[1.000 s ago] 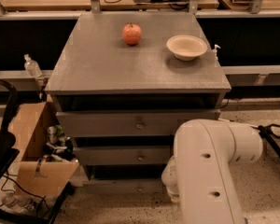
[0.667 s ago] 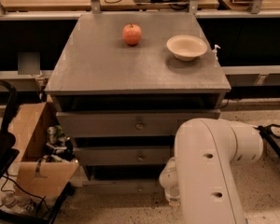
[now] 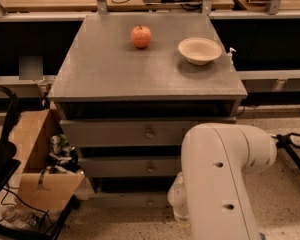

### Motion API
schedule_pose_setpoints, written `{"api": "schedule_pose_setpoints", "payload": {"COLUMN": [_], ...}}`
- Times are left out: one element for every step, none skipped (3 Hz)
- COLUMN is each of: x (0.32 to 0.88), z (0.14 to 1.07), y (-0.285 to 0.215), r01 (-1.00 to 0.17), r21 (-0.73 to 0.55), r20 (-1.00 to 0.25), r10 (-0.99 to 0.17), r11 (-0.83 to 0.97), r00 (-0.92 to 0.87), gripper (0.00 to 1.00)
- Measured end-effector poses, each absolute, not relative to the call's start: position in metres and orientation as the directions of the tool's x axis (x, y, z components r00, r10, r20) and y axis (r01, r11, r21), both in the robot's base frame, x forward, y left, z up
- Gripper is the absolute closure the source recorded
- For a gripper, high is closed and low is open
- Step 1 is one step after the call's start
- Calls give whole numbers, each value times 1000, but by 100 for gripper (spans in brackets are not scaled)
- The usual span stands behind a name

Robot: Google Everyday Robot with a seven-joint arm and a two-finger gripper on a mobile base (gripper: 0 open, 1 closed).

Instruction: Open bottom drawer

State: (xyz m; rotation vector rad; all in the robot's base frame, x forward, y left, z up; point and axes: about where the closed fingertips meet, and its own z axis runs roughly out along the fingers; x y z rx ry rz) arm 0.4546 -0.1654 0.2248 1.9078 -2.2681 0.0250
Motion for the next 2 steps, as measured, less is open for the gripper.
{"api": "schedule_pose_setpoints", "payload": {"x": [462, 457], "z": [233, 240], "y": [-170, -176], "r01": [-985, -970], "r21": [12, -52], "r20": [113, 55], "r10": [-979, -970], "r11": [170, 236], "r00": [-167, -239], "gripper": [100, 100]}}
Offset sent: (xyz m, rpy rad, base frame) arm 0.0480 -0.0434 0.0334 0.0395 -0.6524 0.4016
